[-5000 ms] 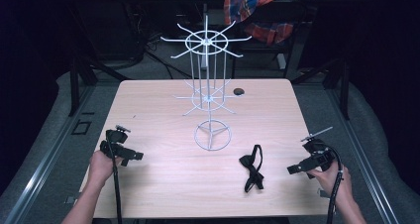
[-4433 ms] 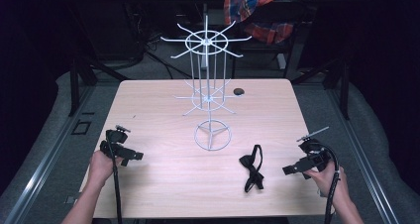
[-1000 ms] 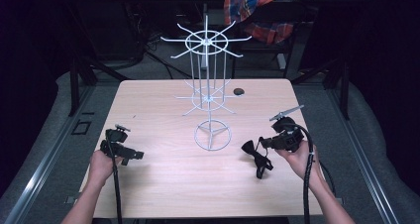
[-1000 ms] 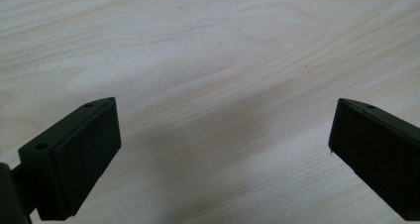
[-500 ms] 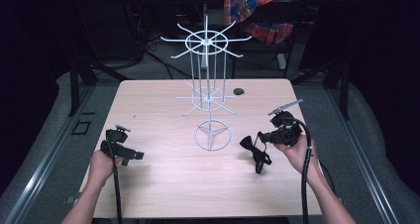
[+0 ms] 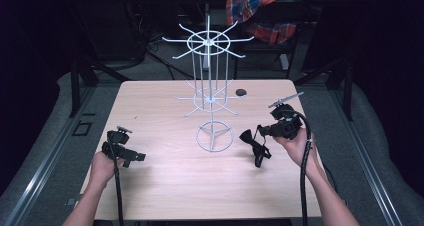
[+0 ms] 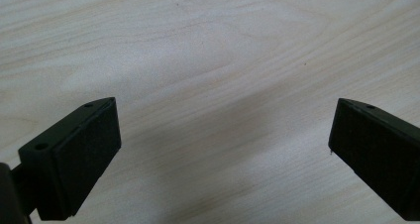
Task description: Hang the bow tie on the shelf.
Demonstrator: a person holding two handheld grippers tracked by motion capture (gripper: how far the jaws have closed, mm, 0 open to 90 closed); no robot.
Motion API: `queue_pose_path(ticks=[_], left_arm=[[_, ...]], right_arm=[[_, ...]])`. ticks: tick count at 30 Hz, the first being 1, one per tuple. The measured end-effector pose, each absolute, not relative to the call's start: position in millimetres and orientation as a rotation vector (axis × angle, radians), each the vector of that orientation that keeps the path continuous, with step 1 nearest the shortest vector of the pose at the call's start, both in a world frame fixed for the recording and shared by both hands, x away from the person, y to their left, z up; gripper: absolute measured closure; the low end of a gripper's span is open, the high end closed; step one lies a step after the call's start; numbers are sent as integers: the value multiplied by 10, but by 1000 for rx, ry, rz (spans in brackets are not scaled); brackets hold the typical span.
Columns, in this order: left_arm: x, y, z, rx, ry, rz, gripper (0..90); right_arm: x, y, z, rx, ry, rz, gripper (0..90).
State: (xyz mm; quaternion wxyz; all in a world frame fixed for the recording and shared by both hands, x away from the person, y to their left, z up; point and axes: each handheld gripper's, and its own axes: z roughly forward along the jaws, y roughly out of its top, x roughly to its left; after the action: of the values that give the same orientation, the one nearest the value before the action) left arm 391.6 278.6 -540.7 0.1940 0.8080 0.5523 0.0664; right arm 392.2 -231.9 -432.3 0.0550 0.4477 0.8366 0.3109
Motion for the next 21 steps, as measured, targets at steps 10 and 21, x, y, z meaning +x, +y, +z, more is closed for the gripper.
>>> queue_pose_path(ticks=[10, 21], left_arm=[[3924, 2785, -5413, 2271, 1544, 185, 0], [3923, 2772, -5411, 2272, 1540, 185, 0]], right_arm=[[4062, -2291, -4228, 1360, 2525, 945, 890], [4156, -2266, -4137, 1348, 2506, 964, 891]])
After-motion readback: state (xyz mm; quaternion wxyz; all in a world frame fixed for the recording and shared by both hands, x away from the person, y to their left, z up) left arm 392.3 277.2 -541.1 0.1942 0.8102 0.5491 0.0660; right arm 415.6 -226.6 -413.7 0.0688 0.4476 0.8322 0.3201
